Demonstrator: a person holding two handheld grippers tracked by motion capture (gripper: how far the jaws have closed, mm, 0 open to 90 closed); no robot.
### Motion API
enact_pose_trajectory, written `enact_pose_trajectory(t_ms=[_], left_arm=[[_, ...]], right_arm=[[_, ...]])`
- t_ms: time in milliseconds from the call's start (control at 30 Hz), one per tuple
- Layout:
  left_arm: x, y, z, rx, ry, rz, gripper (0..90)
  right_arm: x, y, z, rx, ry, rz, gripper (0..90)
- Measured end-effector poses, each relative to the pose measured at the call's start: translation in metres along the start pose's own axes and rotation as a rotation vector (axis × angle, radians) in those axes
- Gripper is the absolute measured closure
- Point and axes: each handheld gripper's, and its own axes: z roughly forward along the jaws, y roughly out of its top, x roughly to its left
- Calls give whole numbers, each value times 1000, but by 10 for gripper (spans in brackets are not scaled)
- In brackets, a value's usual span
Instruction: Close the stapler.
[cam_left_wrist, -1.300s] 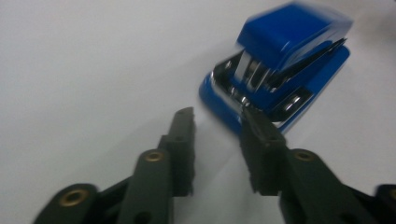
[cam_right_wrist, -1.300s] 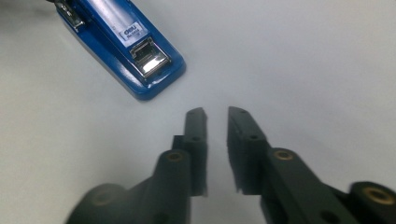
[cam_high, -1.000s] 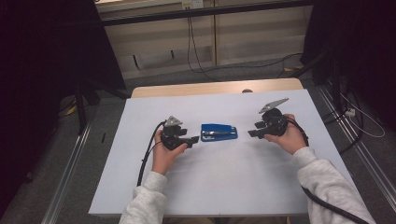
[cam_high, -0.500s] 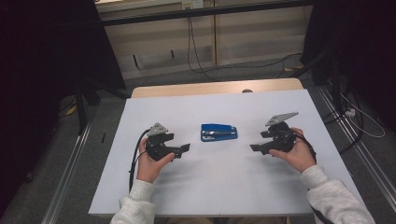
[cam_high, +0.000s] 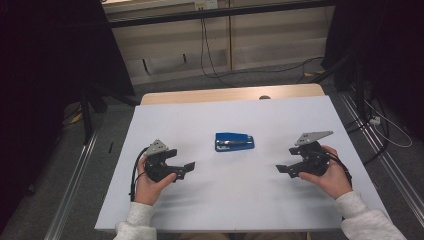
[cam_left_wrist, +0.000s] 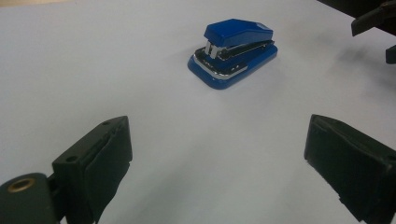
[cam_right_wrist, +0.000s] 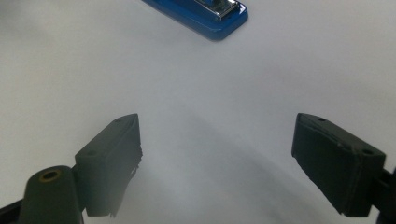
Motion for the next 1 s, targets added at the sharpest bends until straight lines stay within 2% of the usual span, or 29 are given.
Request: enact_pose_trajectory(t_ms=[633,1000], left_arm=[[1,-13,-26,-19,25,10,72],[0,-21,-37,-7,32,21,72]], right_arm=[[10,-13,-15,-8,5,-11,143],[13,-18,-22,-9,13,-18,141]])
